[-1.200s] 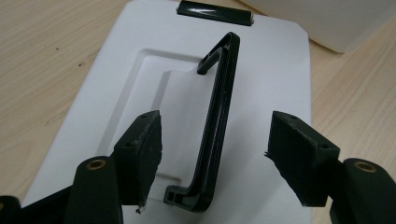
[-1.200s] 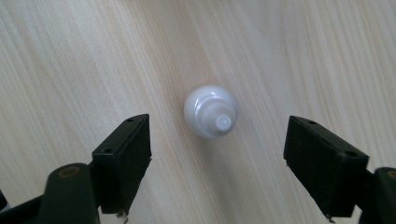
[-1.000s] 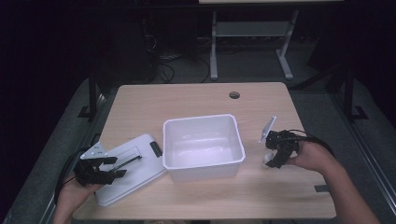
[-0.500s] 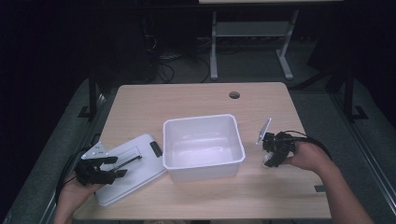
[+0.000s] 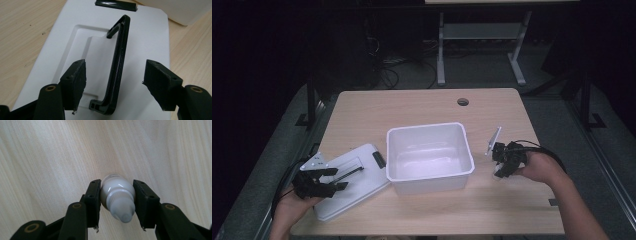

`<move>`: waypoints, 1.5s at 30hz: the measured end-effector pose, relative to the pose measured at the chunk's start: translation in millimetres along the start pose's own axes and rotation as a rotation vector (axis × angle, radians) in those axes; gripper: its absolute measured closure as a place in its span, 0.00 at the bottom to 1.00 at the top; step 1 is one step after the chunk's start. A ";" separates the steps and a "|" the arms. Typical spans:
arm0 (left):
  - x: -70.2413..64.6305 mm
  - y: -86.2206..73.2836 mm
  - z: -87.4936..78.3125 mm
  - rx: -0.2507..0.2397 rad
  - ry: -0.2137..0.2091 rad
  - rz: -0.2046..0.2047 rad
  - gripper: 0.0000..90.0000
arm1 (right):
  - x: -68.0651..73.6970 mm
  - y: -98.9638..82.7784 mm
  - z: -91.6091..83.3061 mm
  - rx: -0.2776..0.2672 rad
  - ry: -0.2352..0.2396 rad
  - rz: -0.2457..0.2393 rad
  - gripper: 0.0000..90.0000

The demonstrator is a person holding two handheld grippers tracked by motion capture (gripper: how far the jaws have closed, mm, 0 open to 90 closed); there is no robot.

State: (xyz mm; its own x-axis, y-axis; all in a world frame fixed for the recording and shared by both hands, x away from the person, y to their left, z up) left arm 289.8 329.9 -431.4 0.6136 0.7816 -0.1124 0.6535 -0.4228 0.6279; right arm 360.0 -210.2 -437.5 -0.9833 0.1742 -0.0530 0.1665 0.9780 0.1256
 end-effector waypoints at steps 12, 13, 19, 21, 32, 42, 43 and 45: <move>-0.4 0.1 0.6 0.004 -0.006 -0.002 0.37 | 4.6 -3.0 -14.3 -0.033 -0.017 0.030 0.66; -0.7 0.4 0.9 0.002 -0.007 0.000 0.37 | 7.0 -1.7 -20.8 -0.037 -0.029 0.022 0.66; -0.5 0.6 0.7 -0.002 -0.007 -0.007 0.37 | 13.5 4.2 -34.6 -0.041 -0.044 0.003 0.66; -0.9 0.2 1.9 0.007 -0.005 -0.008 0.37 | 16.4 8.1 -43.4 -0.043 -0.049 -0.009 0.66; -0.3 -0.1 2.3 0.014 -0.006 -0.004 0.36 | 23.7 14.8 -75.6 -0.059 -0.066 0.000 0.66; 0.4 -0.7 2.3 0.013 -0.010 -0.009 0.36 | 33.4 26.2 -104.9 -0.053 -0.082 -0.029 0.66; -0.2 -0.4 2.3 0.011 -0.014 -0.006 0.36 | 34.3 28.3 -108.9 -0.049 -0.086 -0.030 0.66; -0.9 -0.2 2.6 0.011 -0.017 -0.005 0.36 | 35.1 31.2 -113.7 -0.048 -0.092 -0.030 0.66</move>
State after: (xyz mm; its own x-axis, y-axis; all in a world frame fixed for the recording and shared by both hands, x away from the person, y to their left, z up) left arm 290.3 328.1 -433.4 0.6179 0.7756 -0.1290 0.6616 -0.4242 0.6184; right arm 322.3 -186.6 -322.7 -0.9764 0.1573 -0.1480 0.1315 0.9766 0.1701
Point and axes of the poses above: each handheld gripper's, and its own axes: z roughly forward along the jaws, y roughly out of its top, x roughly to its left, the point moved 3 cm from there along z, roughly forward along the jaws, and after that the axes turned 11 degrees about -z, right-handed, at the moved point
